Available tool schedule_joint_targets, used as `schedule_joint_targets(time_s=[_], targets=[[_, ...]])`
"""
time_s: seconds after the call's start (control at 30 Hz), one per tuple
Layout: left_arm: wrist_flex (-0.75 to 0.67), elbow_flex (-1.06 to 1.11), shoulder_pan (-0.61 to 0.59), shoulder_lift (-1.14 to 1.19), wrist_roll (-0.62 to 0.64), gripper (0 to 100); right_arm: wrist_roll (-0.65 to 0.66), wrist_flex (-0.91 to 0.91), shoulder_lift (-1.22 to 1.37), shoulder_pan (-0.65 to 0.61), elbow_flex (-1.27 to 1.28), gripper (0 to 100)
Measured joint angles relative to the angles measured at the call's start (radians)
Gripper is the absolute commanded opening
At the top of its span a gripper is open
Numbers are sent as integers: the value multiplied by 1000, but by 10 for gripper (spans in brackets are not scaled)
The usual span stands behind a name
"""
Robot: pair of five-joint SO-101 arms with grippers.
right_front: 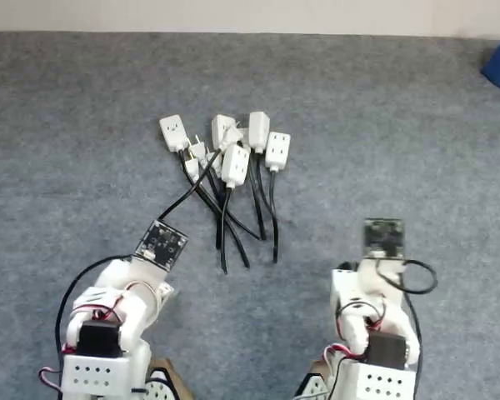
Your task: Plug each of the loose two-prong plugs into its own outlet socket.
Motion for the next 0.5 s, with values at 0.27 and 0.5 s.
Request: schedule_joint_targets(time_s=[0.27, 0.5], targets=[[-106, 0, -64, 0, -21, 236, 157, 37, 0, 18, 0, 59], [-63, -126, -141, 0, 12, 236, 249, 58, 0, 18, -12, 59]])
